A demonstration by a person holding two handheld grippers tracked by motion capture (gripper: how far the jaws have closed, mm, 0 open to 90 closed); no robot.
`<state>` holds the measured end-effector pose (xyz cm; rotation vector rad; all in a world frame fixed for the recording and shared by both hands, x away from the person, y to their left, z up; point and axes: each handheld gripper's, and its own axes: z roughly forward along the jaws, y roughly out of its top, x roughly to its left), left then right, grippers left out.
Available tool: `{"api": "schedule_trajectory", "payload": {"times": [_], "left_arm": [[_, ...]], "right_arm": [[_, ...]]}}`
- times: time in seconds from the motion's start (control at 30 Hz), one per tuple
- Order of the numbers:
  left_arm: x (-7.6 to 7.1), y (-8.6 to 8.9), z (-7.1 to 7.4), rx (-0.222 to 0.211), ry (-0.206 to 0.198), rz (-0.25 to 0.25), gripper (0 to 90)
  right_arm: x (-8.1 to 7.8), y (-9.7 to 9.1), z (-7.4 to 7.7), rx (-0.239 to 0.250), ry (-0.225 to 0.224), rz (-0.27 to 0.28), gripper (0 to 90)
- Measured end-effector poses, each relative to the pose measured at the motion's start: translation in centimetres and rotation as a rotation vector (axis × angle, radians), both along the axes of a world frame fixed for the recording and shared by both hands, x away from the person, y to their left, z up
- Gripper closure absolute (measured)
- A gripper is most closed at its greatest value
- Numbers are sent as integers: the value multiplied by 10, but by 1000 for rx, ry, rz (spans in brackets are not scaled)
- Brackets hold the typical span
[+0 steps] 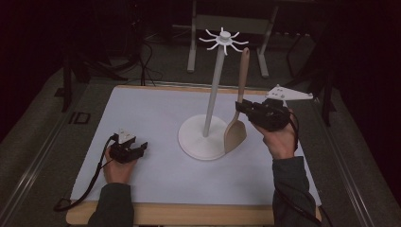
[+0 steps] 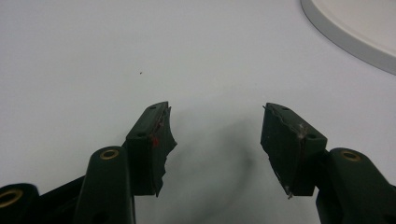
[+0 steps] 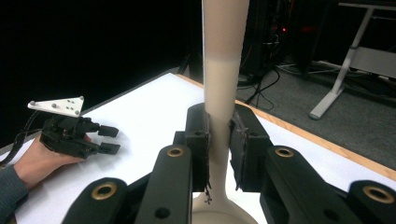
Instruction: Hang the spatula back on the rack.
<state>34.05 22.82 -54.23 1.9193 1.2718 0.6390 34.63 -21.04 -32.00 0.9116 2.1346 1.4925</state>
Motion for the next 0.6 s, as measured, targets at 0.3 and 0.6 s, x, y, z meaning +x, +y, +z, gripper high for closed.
{"api": "schedule_trajectory", "payload": {"times": [0.3, 0.6], "left_arm": [[0, 0, 0, -1, 1, 1, 427], [0, 0, 0, -1, 1, 0, 427]], "right_arm": [[6, 5, 0, 3, 18, 10, 782], [13, 13, 0, -8, 29, 17, 782]]}}
